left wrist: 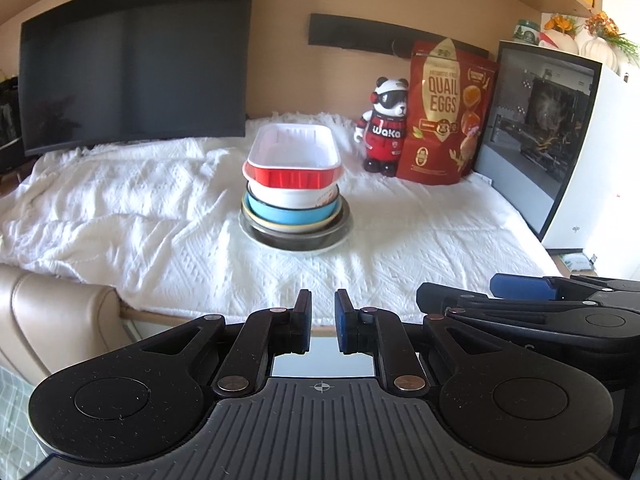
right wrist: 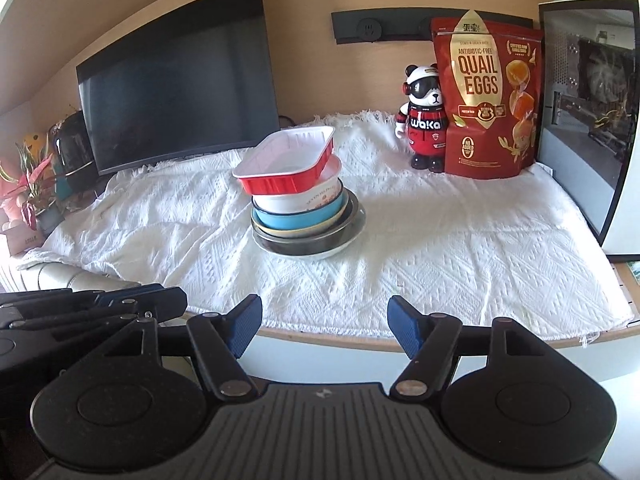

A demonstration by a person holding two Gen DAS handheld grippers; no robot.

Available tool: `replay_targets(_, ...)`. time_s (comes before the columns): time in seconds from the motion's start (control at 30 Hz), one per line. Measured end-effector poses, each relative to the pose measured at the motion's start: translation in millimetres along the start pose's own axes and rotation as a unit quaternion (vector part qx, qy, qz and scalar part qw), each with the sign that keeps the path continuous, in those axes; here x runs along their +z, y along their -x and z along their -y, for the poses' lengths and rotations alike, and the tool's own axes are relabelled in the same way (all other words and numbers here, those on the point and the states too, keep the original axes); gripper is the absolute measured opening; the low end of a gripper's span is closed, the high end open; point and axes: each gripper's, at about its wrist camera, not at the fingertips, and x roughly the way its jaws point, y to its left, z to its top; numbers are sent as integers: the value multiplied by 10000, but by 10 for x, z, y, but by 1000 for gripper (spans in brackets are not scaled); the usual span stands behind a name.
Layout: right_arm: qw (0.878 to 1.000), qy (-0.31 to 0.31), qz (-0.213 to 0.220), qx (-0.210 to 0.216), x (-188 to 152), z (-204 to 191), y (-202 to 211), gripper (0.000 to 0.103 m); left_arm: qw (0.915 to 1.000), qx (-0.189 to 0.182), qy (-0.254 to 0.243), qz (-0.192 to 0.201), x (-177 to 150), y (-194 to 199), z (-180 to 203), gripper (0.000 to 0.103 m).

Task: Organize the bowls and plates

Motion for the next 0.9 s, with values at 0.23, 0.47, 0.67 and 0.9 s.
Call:
replay_targets(0.23,10000,34,15,-1,-9,-20,37,70,10000,-10,46,40,-19,19,-13,15)
replay_targets(0.47,10000,40,15,7,-4,-11,37,70,10000,1,44,41,-18,24,-4,15)
replay_targets(0.67,10000,30,13,1,-4,-5,40,70,10000,-23,4,35,-12,22,12,15)
replay_targets(0.9,10000,-69,14,-65,2,16,48,70,10000,-65,-39,4,20,-19,30,15)
